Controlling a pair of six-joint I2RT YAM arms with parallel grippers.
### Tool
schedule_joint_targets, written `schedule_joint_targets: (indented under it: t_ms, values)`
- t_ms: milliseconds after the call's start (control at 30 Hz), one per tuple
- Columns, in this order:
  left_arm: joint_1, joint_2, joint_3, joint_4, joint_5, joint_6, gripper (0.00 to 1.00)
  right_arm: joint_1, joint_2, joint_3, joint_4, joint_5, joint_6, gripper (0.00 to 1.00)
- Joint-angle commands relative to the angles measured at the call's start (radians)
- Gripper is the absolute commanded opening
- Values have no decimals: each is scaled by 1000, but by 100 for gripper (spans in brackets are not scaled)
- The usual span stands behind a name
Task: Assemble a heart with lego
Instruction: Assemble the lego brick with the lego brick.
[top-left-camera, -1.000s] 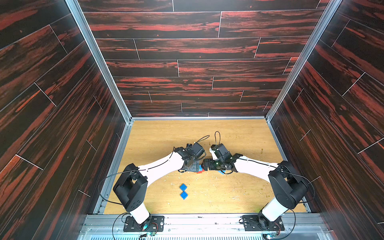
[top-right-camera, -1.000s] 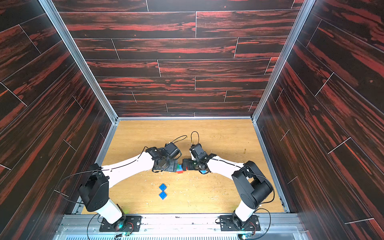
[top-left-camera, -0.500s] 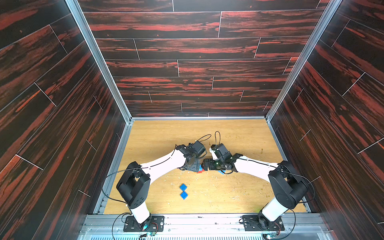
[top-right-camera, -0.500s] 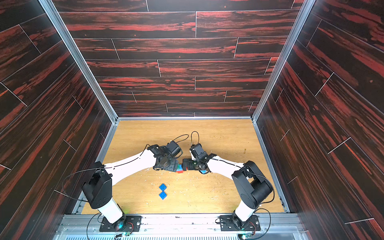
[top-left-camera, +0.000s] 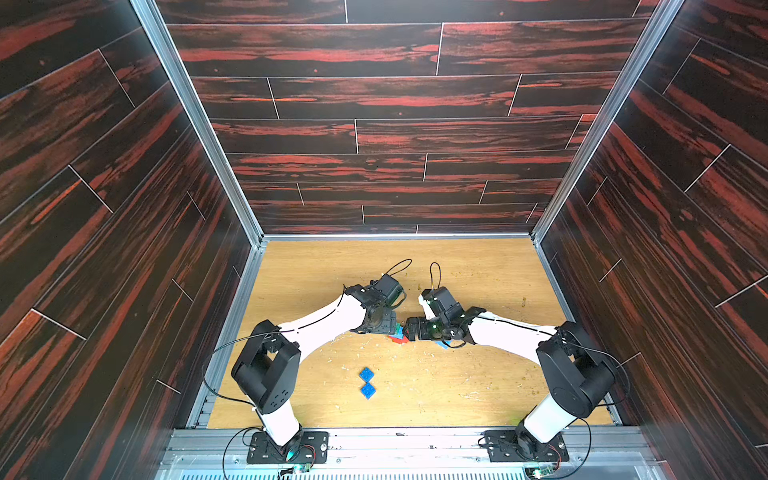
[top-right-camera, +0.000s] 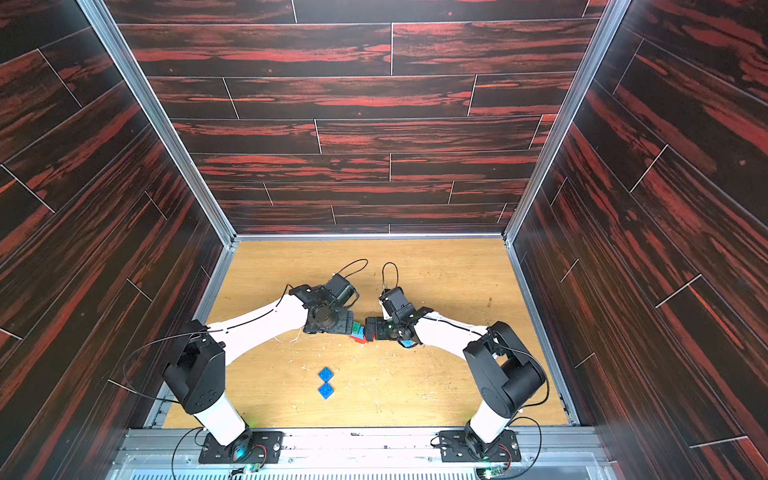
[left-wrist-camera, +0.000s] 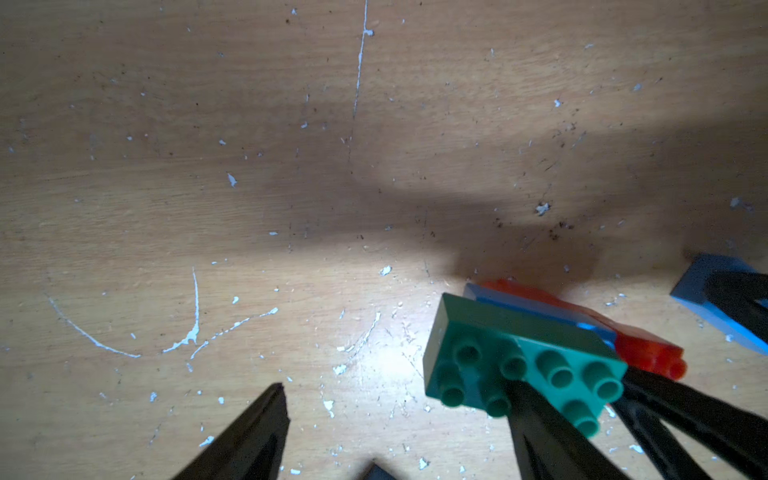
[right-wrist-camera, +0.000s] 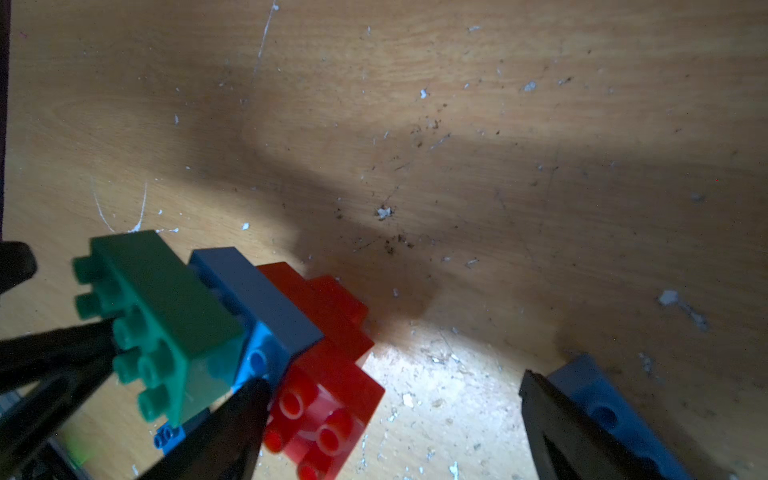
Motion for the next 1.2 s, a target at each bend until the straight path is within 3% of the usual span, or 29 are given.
schedule_joint_targets:
  t_ms: [0, 400, 800, 1167]
  values:
    - [-4, -21, -46, 56, 67, -4, 86, 7, 25, -3, -57, -1, -14, 98]
    - [-3, -86, -61, 79, 72, -9, 86, 7, 23, 11, -63, 7, -5, 98]
    - [15, -103, -75, 12, -5, -11, 86, 7, 20, 8, -68, 11, -9, 98]
    - [29, -111, -51, 29, 52, 0, 86, 7, 18, 10, -69, 8, -11, 98]
